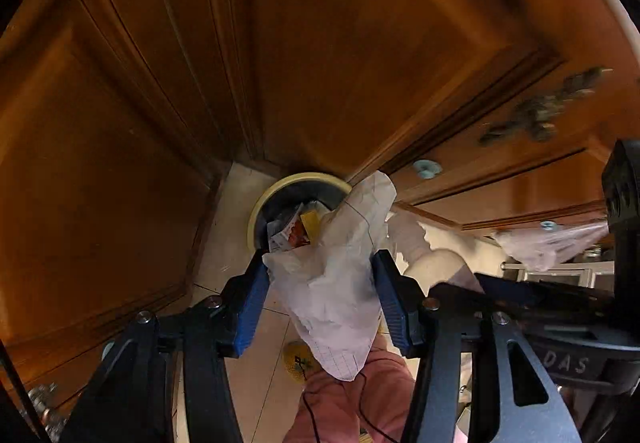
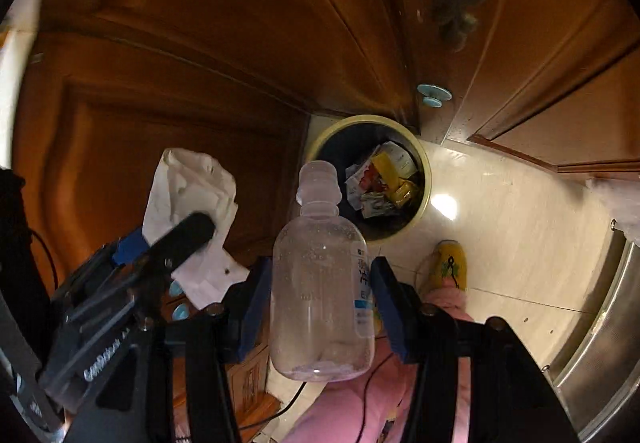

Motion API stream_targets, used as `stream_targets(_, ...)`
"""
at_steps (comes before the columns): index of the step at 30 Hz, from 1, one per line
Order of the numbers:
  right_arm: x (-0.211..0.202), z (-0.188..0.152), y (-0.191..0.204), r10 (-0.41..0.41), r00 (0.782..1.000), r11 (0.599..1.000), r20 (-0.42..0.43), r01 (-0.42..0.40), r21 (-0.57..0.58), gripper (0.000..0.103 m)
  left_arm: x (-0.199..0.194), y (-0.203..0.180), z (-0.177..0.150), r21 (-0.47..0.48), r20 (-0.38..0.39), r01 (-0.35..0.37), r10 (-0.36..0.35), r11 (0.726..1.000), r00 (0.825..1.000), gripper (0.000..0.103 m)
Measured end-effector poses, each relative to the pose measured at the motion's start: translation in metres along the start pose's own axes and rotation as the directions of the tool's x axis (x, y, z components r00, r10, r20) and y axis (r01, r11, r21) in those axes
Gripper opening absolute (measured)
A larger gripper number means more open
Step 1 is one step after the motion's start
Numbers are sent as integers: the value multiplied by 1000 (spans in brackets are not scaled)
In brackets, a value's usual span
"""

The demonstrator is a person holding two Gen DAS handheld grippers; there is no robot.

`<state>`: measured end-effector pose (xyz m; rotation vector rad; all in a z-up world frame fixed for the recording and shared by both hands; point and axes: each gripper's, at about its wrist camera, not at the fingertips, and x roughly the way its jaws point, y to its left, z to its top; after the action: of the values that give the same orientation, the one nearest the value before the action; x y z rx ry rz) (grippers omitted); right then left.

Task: Collect trash
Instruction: 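Carry the white paper and clear bottle down over the floor bin with both tools, then open both tools to drop the white paper and clear bottle into the bin, then raise both tools back up to the counter trash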

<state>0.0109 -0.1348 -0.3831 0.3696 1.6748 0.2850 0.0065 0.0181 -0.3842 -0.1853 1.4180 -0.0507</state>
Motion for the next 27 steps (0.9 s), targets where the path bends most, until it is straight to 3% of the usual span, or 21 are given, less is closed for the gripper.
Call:
stream_targets(5, 28, 24, -11, -41, 999, 999, 15, 40, 19, 53, 31, 9, 5, -24, -36, 11, -12, 1000, 999, 68)
stream_targets(12, 28, 34, -11, -47, 999, 999, 1, 47, 2, 53, 32, 15, 7, -49, -36, -38, 36, 998, 999, 69)
stream_targets(20, -1, 29, -5, -60, 998, 997, 5, 60, -47, 53, -1, 24, 15, -122, 3, -37, 37, 992, 999, 69)
stream_targets(27, -32, 22, 8, -51, 998, 996, 25, 53, -72, 53, -49, 14, 15, -101, 45, -55, 60, 993, 997, 69)
